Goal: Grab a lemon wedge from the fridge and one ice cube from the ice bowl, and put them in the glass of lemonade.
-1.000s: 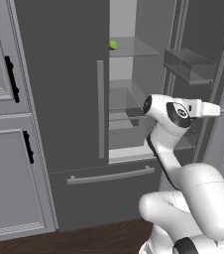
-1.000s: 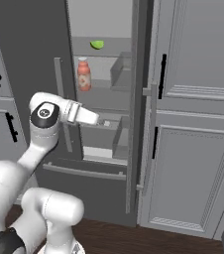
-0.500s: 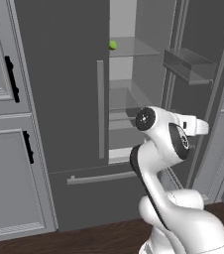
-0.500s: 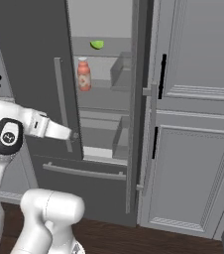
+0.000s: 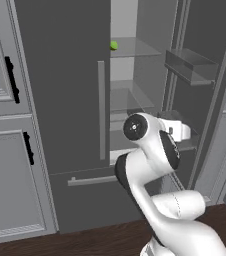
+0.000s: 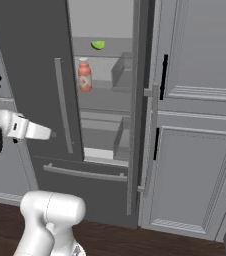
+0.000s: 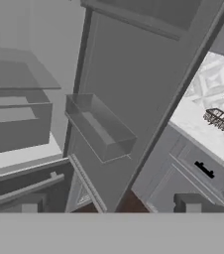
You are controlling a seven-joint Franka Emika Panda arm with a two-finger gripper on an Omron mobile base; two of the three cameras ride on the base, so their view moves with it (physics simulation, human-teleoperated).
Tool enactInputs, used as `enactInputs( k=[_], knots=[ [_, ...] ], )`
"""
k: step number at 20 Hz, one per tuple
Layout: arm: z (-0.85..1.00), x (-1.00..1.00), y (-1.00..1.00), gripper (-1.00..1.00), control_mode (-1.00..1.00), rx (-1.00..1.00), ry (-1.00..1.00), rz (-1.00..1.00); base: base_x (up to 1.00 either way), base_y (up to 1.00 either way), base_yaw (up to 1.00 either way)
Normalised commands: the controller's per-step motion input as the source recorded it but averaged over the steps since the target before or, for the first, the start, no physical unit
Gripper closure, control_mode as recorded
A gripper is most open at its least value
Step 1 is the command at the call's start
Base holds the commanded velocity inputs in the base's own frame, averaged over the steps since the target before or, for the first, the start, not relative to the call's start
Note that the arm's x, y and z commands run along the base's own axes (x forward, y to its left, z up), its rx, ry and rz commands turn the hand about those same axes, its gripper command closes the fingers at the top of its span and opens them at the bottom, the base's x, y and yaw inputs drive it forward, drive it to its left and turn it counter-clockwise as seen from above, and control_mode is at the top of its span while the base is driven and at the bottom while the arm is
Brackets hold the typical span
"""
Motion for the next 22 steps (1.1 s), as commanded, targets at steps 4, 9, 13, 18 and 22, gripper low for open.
enactInputs(
  k=[4,9,13,18,22],
  knots=[
    [-0.02,0.14,0.95,-1.00,-1.00,0.08,0.00,0.06,0.00,0.00,0.00],
    [-0.02,0.42,0.46,-1.00,-1.00,0.20,-0.02,0.01,0.00,0.00,0.00],
    [0.00,0.55,0.04,-1.00,-1.00,0.21,0.00,0.00,0.00,0.00,0.00],
    [0.00,0.57,-0.26,-1.00,-1.00,0.30,0.00,0.03,0.00,0.00,0.00],
    [0.00,0.57,-0.34,-1.00,-1.00,0.39,-0.01,0.03,0.00,0.00,0.00]
  ],
)
